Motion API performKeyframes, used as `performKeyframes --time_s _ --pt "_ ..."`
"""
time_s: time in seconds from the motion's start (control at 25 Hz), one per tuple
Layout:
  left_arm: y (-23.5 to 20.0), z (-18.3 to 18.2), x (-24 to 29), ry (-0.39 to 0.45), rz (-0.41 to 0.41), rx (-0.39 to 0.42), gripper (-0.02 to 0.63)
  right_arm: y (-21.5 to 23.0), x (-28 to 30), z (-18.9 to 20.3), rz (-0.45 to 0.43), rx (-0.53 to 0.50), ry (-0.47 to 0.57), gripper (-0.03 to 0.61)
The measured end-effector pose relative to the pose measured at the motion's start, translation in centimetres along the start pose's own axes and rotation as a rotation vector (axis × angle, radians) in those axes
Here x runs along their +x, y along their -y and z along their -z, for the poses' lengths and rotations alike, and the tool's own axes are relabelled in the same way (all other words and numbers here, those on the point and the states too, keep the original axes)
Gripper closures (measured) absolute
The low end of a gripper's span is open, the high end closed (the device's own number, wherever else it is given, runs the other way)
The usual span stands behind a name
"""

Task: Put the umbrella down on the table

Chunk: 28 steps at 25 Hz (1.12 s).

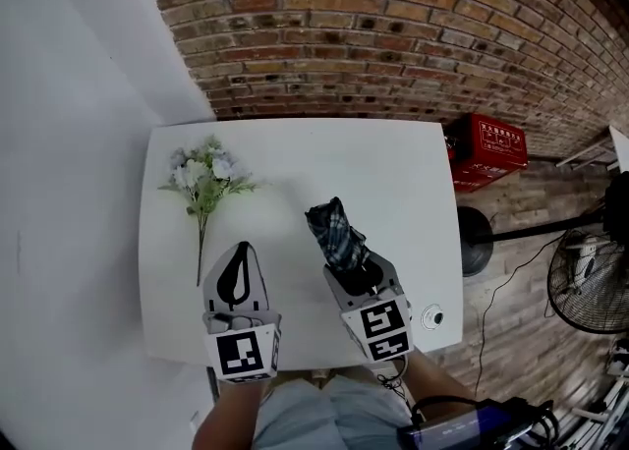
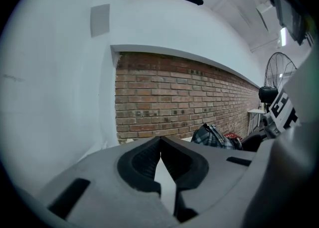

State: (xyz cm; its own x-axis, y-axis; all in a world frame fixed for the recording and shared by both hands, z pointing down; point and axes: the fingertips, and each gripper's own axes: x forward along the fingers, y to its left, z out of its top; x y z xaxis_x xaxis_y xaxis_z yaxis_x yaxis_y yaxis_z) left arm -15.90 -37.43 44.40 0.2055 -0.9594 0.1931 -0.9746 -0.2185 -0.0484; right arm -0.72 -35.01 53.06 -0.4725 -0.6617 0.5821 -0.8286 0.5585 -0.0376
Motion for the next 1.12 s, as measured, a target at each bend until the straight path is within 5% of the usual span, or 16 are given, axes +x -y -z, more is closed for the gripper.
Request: performKeyframes --time_s 1.12 --pt "-0.9 3.5 1.6 -0.08 0.018 -0.011 0.606 -0.1 3.6 5.0 0.019 0.027 -0.105 0.351"
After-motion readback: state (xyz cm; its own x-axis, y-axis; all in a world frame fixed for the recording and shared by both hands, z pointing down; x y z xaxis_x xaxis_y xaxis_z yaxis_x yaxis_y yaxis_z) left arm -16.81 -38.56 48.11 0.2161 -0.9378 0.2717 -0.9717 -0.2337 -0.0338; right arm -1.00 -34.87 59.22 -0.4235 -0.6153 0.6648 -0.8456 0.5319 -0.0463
